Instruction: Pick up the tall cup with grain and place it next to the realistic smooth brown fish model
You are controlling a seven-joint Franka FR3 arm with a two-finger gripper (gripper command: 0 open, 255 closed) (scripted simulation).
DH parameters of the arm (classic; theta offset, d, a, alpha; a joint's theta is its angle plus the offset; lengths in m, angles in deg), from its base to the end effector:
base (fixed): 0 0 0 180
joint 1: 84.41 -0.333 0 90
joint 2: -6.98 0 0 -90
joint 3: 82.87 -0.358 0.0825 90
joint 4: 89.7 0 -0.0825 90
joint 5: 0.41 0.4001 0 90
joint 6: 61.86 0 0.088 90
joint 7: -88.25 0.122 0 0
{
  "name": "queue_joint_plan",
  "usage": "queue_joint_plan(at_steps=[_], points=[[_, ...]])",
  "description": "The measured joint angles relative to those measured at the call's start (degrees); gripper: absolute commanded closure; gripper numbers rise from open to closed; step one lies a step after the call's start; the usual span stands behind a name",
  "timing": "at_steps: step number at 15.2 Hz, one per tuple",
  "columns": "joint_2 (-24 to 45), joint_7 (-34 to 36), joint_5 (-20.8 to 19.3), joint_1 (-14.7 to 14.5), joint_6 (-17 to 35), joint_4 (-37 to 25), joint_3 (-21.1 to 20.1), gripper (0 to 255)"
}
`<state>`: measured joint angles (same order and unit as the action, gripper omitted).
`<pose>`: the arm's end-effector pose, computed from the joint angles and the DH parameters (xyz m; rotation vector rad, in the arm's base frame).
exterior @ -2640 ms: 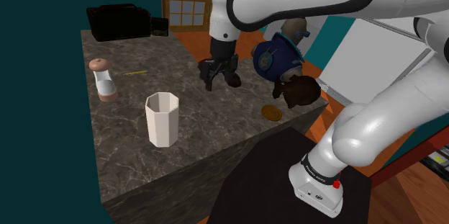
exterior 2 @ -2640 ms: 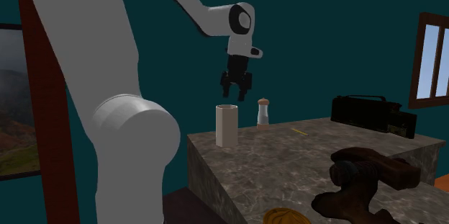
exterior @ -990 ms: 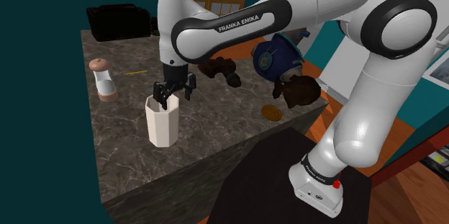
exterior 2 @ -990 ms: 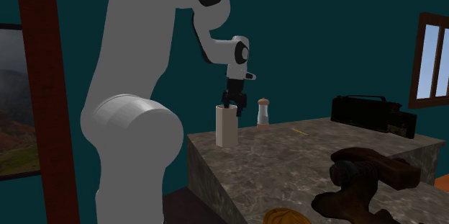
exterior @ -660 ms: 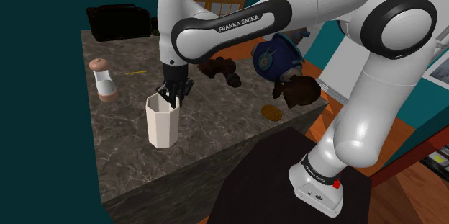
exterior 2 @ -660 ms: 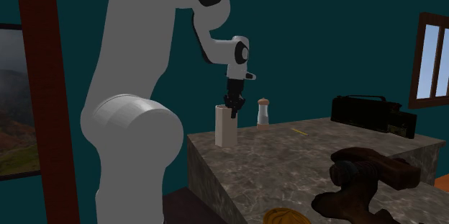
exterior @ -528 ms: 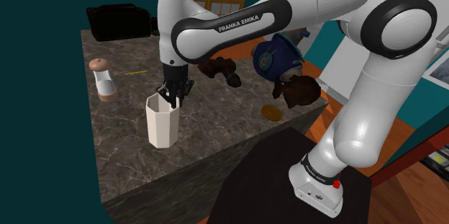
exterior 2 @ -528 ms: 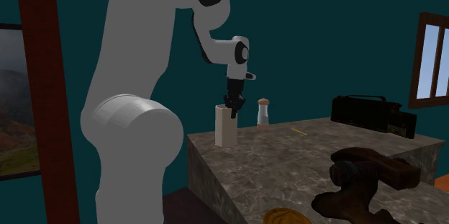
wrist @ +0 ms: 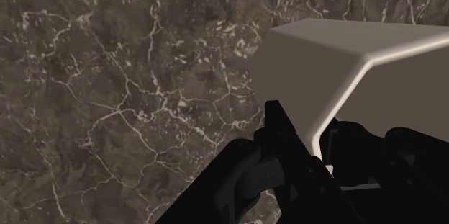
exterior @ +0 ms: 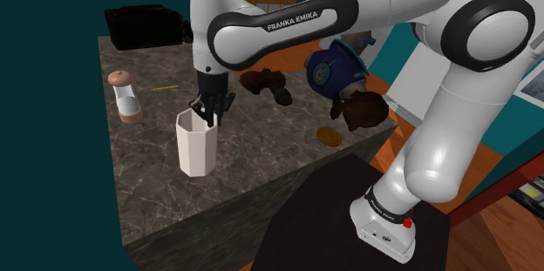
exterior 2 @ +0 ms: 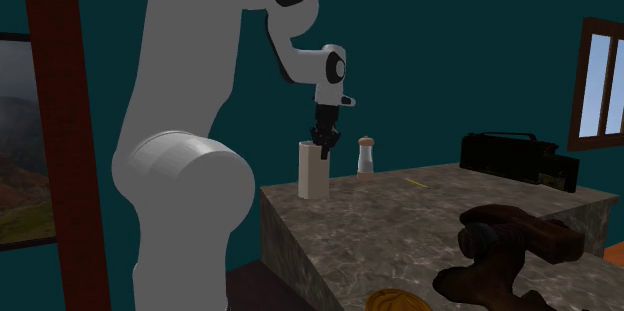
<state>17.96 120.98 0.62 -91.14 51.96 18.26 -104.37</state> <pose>0.5459 0.2829 0.4259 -3.0982 0.1395 0.1700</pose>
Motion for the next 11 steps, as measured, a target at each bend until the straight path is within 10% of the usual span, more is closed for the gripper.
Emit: queue_joint_plan(at_steps=[11], points=[[-2.41,-0.15,0.83,0.25,-7.93,-5.68,-0.14,255]])
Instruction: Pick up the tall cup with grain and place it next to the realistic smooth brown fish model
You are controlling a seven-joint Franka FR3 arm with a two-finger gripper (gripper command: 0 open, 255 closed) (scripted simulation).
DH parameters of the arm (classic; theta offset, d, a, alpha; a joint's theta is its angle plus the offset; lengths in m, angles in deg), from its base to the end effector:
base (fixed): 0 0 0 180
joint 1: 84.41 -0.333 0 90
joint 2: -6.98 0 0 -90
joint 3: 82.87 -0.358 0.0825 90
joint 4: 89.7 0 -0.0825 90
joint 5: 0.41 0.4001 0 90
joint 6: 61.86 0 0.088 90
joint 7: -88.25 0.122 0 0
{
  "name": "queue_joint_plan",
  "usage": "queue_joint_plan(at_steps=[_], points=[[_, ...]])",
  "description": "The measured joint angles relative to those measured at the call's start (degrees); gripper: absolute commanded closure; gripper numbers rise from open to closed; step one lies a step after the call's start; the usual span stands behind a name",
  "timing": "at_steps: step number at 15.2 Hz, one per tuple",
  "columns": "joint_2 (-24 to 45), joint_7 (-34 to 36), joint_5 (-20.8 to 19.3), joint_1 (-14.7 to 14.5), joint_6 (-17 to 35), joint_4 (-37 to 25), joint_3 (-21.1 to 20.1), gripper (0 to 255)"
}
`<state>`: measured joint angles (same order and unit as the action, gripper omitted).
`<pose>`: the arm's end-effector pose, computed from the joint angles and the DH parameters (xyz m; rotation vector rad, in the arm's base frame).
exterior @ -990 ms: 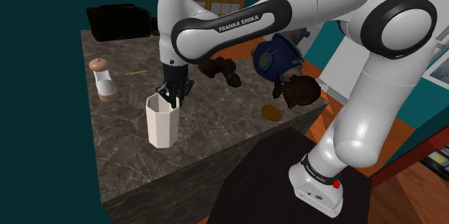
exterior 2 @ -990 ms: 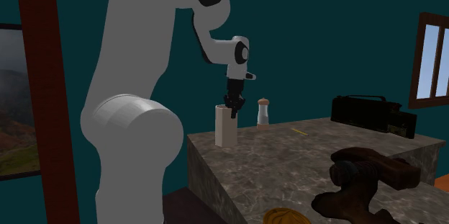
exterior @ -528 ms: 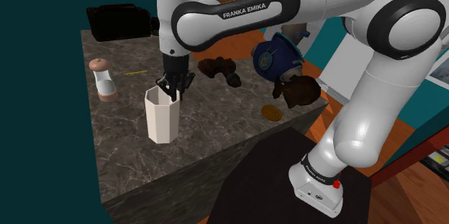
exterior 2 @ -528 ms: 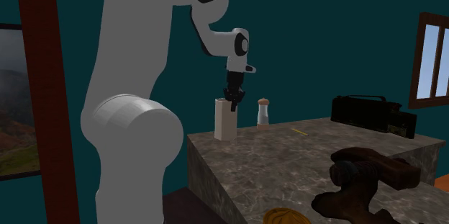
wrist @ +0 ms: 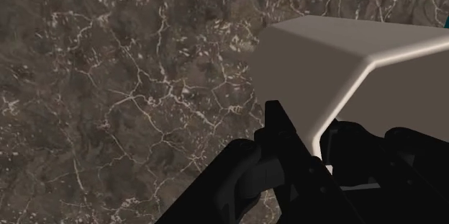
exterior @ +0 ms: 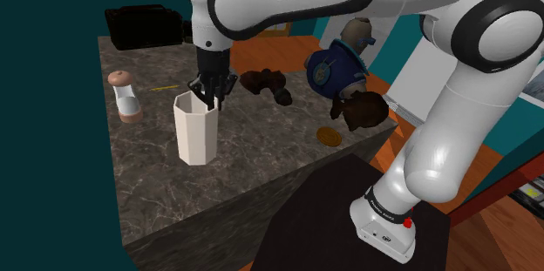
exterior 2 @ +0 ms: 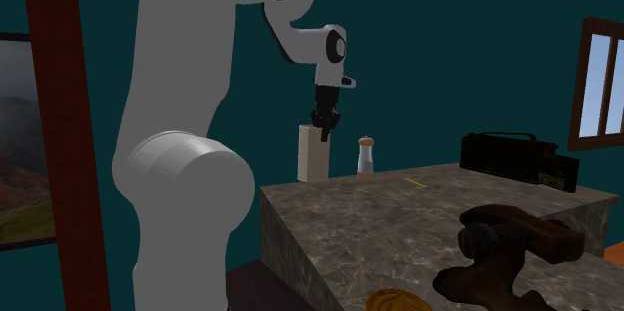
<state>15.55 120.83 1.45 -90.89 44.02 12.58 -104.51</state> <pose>0.5449 0.2824 0.4866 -3.0983 0.1390 0.1698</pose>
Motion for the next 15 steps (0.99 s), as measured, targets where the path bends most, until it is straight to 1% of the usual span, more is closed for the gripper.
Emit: queue_joint_plan(at_steps=[15], points=[[-0.64,0.42,0.17,0.02,-11.36,-10.76,-0.06,255]])
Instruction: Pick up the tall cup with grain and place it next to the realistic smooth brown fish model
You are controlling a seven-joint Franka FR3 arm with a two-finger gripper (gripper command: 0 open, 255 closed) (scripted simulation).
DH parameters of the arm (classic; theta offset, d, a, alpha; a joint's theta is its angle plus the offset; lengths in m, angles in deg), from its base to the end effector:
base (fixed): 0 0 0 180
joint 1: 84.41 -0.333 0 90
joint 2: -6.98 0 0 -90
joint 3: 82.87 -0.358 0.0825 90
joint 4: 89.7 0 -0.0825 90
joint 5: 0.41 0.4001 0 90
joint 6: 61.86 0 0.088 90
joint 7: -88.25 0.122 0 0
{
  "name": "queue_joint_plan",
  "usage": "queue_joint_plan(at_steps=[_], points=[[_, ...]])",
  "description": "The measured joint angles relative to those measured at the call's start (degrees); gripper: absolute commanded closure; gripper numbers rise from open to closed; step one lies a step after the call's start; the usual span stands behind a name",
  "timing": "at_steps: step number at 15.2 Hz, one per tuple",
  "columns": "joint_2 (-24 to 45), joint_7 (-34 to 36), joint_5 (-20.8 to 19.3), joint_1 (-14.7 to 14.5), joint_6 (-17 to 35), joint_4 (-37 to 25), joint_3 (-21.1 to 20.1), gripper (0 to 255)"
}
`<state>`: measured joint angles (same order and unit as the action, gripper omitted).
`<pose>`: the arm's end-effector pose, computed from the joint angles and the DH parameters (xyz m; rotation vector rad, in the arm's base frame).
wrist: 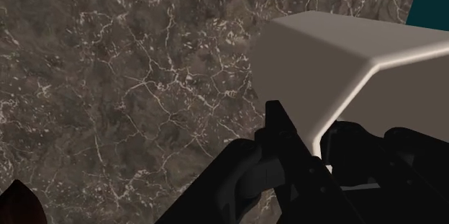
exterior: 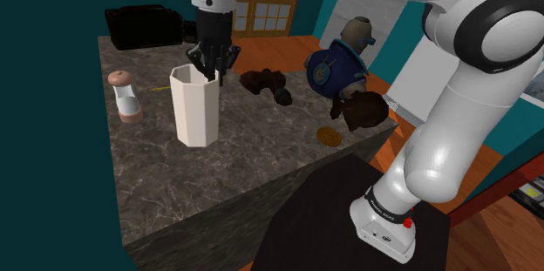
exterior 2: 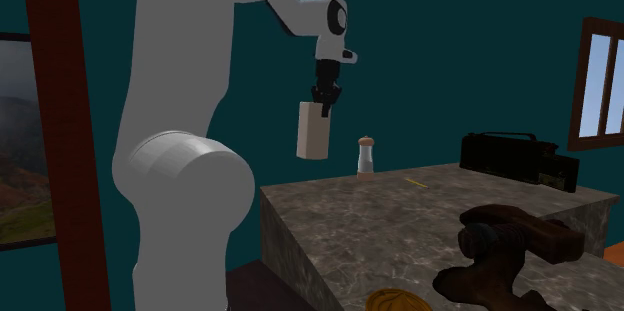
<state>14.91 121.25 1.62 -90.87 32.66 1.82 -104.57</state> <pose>0.5462 0.2811 0.5687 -3.0983 0.1395 0.1702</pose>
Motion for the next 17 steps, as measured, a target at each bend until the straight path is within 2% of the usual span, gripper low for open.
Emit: queue_joint_plan(at_steps=[17], points=[[3.64,1.92,-1.3,-1.25,-14.21,-17.72,-0.51,255]])
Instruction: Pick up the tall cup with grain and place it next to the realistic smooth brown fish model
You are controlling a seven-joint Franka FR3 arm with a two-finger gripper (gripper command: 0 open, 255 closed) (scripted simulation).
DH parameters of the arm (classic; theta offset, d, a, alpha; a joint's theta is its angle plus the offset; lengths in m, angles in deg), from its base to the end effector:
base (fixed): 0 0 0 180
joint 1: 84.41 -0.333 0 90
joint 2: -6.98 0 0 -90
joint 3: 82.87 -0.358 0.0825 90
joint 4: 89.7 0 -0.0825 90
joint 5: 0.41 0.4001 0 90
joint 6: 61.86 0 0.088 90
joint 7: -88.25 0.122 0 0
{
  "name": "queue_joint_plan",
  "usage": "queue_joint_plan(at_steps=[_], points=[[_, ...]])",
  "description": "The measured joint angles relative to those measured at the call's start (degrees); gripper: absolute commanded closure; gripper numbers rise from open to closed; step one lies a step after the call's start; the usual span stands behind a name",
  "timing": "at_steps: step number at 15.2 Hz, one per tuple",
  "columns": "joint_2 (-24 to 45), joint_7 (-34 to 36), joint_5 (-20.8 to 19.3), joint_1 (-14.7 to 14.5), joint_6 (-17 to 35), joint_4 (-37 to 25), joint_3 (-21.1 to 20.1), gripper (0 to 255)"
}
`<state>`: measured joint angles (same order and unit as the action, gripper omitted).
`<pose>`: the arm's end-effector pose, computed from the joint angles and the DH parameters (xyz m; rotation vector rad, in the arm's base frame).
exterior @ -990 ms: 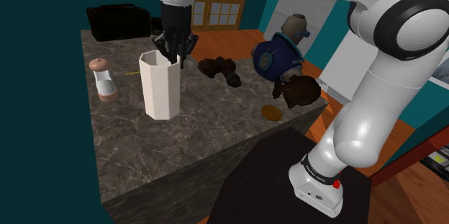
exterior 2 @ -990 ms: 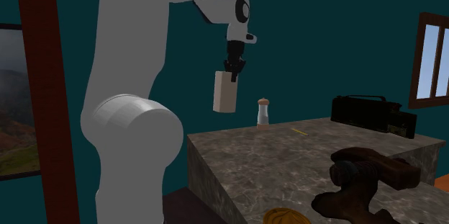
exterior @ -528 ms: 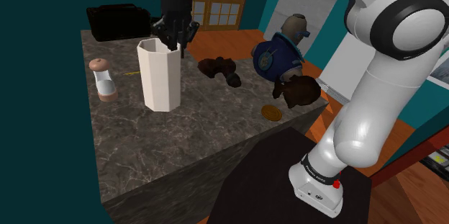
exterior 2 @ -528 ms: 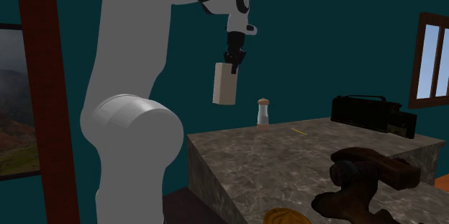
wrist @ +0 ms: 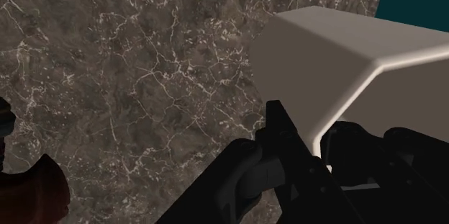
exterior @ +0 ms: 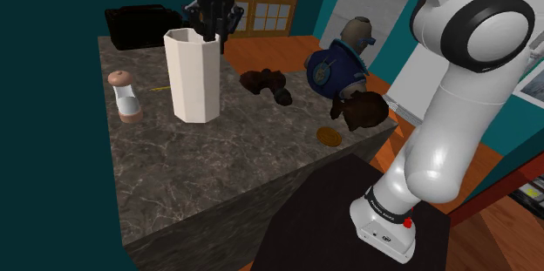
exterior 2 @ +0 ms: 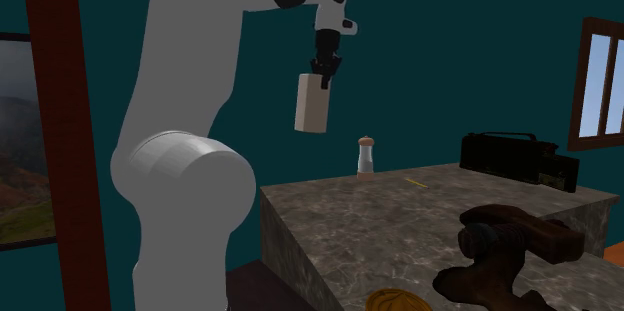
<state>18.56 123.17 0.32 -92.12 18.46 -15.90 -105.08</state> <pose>0.5484 0.2837 0.6606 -3.0981 0.1394 0.1699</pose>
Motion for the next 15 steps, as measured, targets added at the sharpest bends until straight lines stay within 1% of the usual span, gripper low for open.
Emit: queue_joint_plan(at_steps=[2,3,6,9,10,15], points=[[0.88,0.14,-0.32,-0.21,-1.66,-2.48,-0.03,255],[0.25,-0.48,-0.09,0.3,-1.76,-1.95,0.19,255],[-4.29,-4.11,1.47,3.06,-0.68,3.61,1.53,255],[-7.68,-8.72,2.38,5.87,-0.66,7.15,3.52,255],[-9.15,-10.35,2.75,6.8,-0.04,9.27,4.26,255],[-13.72,-17.7,3.36,10.52,0.24,14.46,7.88,255]])
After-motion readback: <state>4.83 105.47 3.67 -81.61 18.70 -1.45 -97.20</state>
